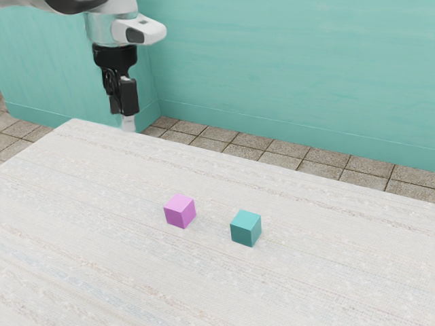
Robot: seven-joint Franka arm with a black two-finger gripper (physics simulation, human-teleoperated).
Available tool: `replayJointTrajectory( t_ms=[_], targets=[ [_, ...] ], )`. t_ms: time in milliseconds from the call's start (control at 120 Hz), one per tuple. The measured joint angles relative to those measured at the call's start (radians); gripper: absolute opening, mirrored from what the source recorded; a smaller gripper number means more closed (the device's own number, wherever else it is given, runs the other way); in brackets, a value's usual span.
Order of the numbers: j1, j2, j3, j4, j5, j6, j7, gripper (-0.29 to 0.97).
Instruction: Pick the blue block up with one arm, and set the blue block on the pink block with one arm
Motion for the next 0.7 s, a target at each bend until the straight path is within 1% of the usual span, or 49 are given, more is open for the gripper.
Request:
replayJointTrajectory(
  t_ms=[83, 142, 200, 233, 300, 367, 450, 592, 700],
  targets=[
    [0.003, -0.003, 0.003, 0.004, 0.003, 0.022, 0.036, 0.68],
    [0.016, -0.043, -0.009, 0.003, 0.008, 0.032, 0.058, 0.68],
    [0.016, -0.065, -0.017, -0.03, 0.009, 0.038, 0.076, 0.68],
    [0.025, -0.089, -0.041, -0.064, 0.01, 0.04, 0.086, 0.68],
    [0.015, -0.133, -0.072, -0.157, 0.014, 0.046, 0.118, 0.68],
    [0.01, -0.144, -0.084, -0.27, 0.014, 0.102, 0.177, 0.68],
    [0.006, -0.11, -0.088, -0.334, 0.006, 0.207, 0.284, 0.68],
    [0.036, 0.008, -0.084, -0.356, -0.029, 0.312, 0.446, 0.68],
    [0.037, 0.066, -0.088, -0.37, -0.038, 0.395, 0.557, 0.68]
  ],
)
